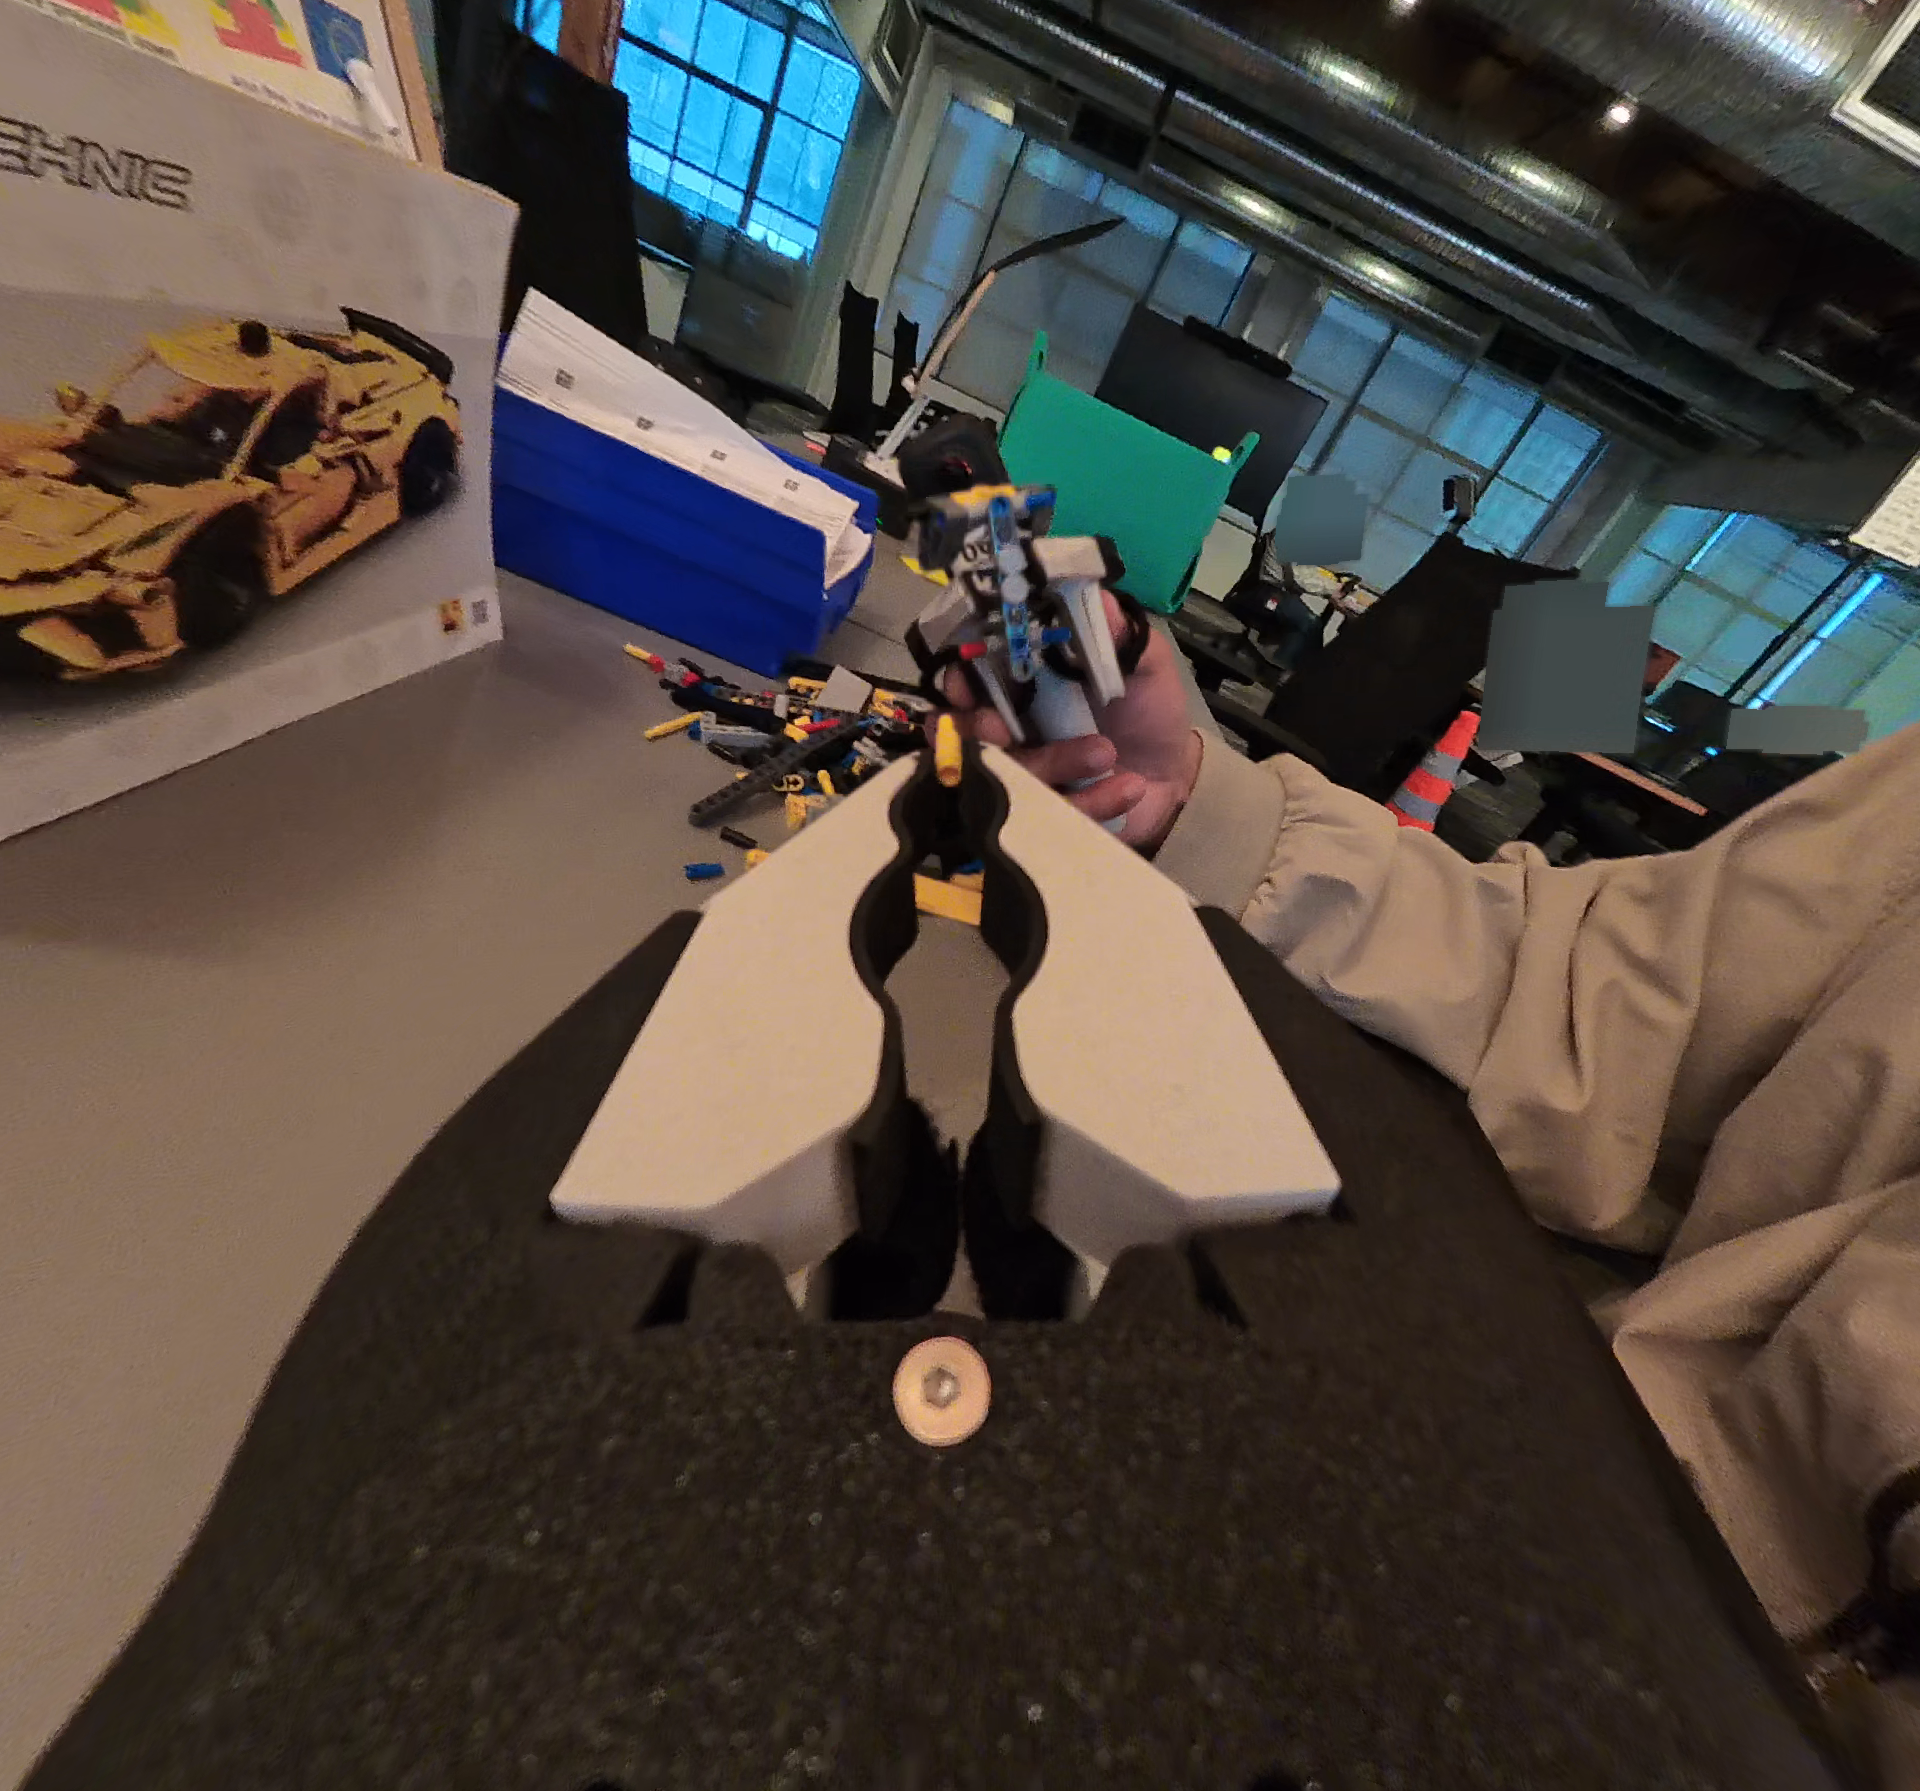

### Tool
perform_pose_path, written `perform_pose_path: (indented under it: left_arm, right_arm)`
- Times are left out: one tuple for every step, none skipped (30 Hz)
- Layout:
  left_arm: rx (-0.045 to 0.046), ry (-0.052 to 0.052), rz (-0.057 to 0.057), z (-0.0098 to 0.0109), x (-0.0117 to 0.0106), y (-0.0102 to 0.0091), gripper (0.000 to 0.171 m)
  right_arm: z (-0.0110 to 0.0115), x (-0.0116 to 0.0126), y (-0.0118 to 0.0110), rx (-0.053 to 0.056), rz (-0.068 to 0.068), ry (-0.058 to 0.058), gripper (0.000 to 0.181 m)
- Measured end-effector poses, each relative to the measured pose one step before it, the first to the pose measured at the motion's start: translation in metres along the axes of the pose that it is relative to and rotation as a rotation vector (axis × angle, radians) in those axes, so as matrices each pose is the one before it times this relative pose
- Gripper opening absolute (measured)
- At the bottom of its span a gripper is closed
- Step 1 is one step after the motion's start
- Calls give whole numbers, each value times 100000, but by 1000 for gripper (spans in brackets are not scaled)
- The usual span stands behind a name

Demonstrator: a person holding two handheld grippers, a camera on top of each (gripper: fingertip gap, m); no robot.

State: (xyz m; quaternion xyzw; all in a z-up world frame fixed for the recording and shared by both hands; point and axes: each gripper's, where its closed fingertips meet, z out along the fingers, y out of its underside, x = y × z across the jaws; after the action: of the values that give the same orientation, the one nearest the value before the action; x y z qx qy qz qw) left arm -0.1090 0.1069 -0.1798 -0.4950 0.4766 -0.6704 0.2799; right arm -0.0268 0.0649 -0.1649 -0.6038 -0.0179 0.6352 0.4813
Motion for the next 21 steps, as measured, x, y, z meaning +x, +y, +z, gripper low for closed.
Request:
perform_pose_path:
  left_arm:
    - [-3756, 421, -574, 328, 6, 756, 4]
    - [-6312, 853, -696, 400, 39, 1181, 4]
    - [-9536, 795, -82, 428, 21, 1667, 4]
    - [-12057, -4661, 3056, 461, -748, 2077, 4]
    - [-12522, -9798, 5514, 507, -1433, 2152, 4]
    - [-10616, -6834, 3281, 699, -956, 1849, 4]
    - [-4461, -3431, -1594, 740, -497, 890, 5]
    - [473, -1314, -4886, 557, -291, 71, 5]
    - [-123, 1908, -3987, 397, 208, 43, 5]
    - [-1477, 1672, -959, 282, 264, 243, 5]
    - [-1929, -1230, 596, 229, -145, 374, 5]
    - [-2140, -1080, 750, 219, -127, 433, 5]
    - [-1421, 967, 153, 179, 158, 287, 8]
    - [778, 1669, -976, 16, 234, -150, 14]
    - [4045, 2824, -1643, -219, 379, -699, 19]
    - [6361, 5426, -1523, -426, 775, -1109, 20]
    - [7787, 5587, -1637, -540, 833, -1370, 20]
    - [8561, 4025, -2074, -580, 597, -1524, 20]
    - [7834, 3785, -2406, -513, 534, -1385, 20]
    - [5699, 3693, -2374, -378, 511, -1026, 20]
    - [3228, 2778, -1647, -255, 378, -587, 20]
  right_arm:
    - [398, 77, 353, -1427, 1558, -289, 17]
    - [406, 528, 493, -2192, -236, 2847, 18]
    - [304, 342, 262, -969, -22, 1695, 17]
    - [180, 125, 98, -119, 352, 229, 18]
    - [82, 361, 22, 334, 712, 1440, 18]
    - [12, 922, 18, 514, 672, 4666, 18]
    - [15, 1147, 102, 243, 947, 5650, 18]
    - [81, 937, 213, -495, 1614, 4018, 18]
    - [134, 691, 266, -1026, 925, 2971, 18]
    - [157, 319, 219, -999, -430, 1481, 18]
    - [158, 101, 201, -1295, -550, 635, 18]
    - [142, 118, 193, -1296, -973, 1241, 18]
    - [156, 188, 223, -1404, -1491, 1872, 18]
    - [182, 35, 245, -1364, -1426, 934, 18]
    - [218, -196, 204, -967, -750, -793, 18]
    - [234, -227, 136, -433, -125, -1199, 18]
    - [262, -195, 114, -153, 64, -1155, 18]
    - [315, -247, 191, -595, 392, -1644, 18]
    - [348, -348, 179, -561, 235, -2157, 18]
    - [377, -309, 184, -642, -111, -1784, 18]
    - [418, -172, 251, -1084, -368, -776, 18]
